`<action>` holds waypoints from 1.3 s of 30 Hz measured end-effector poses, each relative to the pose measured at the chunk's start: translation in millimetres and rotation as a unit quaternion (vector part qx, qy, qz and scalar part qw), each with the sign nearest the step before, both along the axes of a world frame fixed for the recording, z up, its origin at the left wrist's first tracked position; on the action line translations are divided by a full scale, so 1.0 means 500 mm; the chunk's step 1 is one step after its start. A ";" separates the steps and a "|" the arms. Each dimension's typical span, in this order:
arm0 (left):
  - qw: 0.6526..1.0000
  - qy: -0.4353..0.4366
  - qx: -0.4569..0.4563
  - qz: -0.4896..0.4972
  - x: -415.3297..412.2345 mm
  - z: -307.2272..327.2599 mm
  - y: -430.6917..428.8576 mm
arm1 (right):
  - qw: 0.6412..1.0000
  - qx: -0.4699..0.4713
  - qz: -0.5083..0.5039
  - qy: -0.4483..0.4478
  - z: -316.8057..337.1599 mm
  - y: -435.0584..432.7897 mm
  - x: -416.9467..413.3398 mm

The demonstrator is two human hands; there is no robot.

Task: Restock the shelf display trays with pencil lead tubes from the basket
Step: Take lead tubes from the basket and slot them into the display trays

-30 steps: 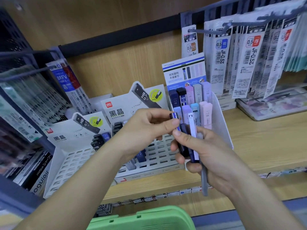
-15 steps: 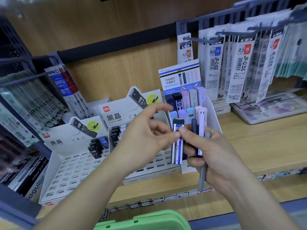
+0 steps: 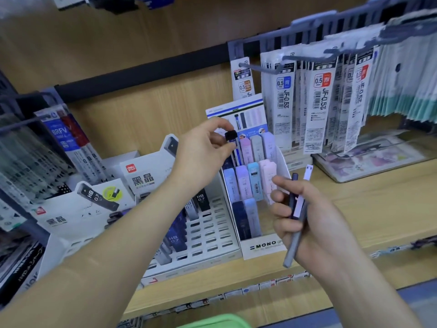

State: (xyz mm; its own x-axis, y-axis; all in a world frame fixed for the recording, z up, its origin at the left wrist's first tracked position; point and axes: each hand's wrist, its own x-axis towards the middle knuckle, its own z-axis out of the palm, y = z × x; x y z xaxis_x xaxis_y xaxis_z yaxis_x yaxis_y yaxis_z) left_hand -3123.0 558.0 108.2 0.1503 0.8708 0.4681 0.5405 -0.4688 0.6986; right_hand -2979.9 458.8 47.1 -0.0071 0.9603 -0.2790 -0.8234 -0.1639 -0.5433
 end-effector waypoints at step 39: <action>0.946 -0.061 -0.237 -0.214 0.003 -0.046 -0.146 | 0.984 0.070 -0.029 -0.161 -0.005 0.001 -0.005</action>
State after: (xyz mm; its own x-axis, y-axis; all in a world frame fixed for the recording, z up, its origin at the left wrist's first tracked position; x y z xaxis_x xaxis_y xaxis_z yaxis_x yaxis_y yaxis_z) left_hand -3121.5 485.2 85.3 0.5064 0.8588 0.0772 0.2731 -0.2447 0.9303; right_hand -2982.5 459.3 44.8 0.1170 0.9855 -0.1225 -0.6102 -0.0260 -0.7918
